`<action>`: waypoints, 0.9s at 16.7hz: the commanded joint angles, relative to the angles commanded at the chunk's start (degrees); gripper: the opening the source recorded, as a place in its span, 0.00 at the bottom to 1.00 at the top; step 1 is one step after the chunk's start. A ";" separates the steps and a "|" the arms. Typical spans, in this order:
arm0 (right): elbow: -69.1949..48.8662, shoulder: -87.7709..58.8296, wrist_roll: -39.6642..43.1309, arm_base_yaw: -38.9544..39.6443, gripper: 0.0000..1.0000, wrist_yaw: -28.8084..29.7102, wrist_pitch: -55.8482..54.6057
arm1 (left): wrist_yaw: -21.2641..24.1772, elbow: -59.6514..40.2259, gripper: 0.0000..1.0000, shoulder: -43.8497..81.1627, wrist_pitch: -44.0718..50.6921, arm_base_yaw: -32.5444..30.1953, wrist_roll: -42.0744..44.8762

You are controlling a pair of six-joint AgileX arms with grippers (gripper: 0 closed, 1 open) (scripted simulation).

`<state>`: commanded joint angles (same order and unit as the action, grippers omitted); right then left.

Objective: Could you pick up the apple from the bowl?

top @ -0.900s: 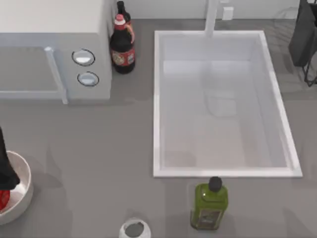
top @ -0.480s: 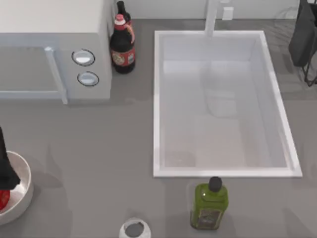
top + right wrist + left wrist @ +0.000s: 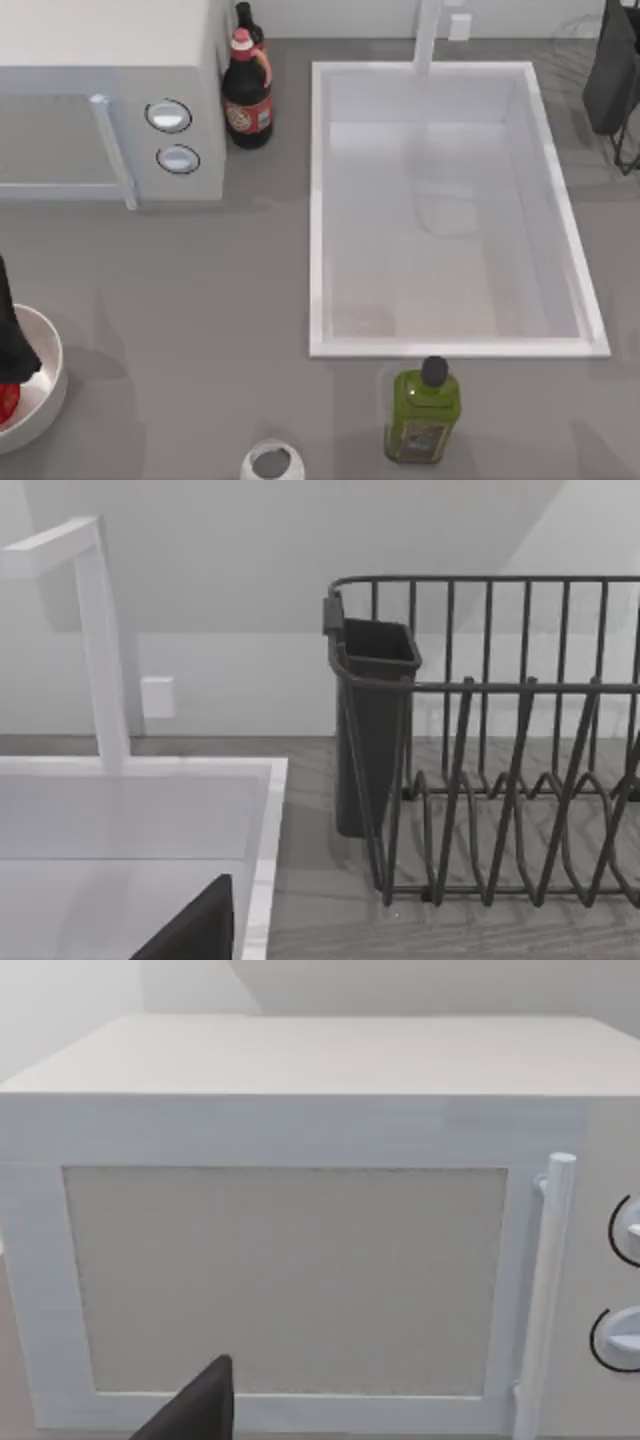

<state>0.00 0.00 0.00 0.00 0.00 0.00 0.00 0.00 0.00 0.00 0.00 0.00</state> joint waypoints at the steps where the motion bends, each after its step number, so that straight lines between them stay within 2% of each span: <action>1: 0.00 0.00 0.00 0.00 1.00 0.00 0.00 | 0.00 0.00 1.00 0.00 0.00 0.00 0.00; 10: 0.00 0.00 0.00 0.00 1.00 0.00 0.00 | 0.00 -0.67 1.00 0.72 0.72 0.07 0.08; 15: 0.00 0.00 0.00 0.00 1.00 0.00 0.00 | 0.00 -10.25 1.00 13.06 11.99 1.04 1.24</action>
<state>0.00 0.00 0.00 0.00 0.00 0.00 0.00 -10.25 13.06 11.99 1.04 1.24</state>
